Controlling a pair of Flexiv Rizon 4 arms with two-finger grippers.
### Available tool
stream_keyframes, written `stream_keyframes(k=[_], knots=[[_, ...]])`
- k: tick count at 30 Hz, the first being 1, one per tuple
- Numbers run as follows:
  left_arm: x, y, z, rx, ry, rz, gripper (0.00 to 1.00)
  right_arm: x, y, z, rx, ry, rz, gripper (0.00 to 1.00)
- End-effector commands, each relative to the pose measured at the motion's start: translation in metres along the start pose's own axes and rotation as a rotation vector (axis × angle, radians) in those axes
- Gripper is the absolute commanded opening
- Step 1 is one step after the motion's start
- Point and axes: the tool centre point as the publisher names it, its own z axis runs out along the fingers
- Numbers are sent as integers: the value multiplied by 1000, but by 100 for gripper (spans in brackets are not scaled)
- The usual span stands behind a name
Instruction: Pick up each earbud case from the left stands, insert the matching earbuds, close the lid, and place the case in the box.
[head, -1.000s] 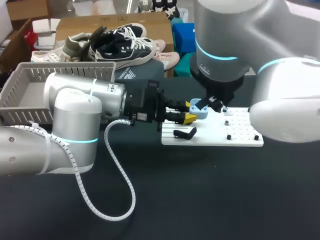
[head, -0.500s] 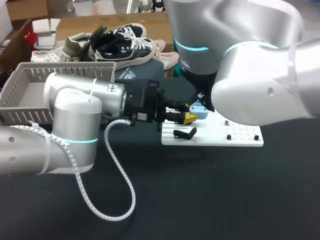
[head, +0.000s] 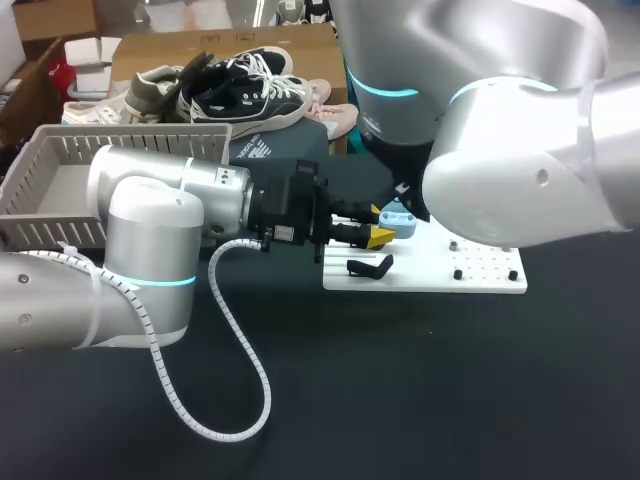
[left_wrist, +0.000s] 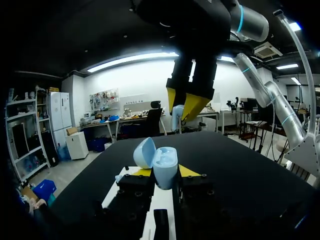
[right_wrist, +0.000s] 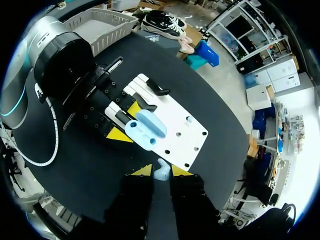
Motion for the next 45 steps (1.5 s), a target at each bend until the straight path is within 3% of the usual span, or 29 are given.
stream_keyframes(k=[1, 3, 5, 7, 13, 23, 43, 45], knots=[[0, -1, 0, -5, -1, 1, 0, -1, -9, 2, 35, 29, 104, 0], [0, -1, 0, -5, -1, 1, 0, -1, -17, 5, 49, 77, 204, 0], [0, -1, 0, -5, -1, 1, 0, -5, -23, 4, -12, 93, 370, 0], [0, -1, 0, -5, -1, 1, 0, -6, -24, 6, 16, 103, 405, 0], [0, -1, 0, -5, -1, 1, 0, -7, -18, 3, -62, 104, 499, 0], [0, -1, 0, -5, -1, 1, 0, 5, -4, -6, -64, 117, 504, 0], [0, -1, 0, -5, -1, 1, 0, 5, -4, -6, -64, 117, 504, 0], [0, -1, 0, -5, -1, 1, 0, 3, -6, -7, -111, 162, 535, 0]])
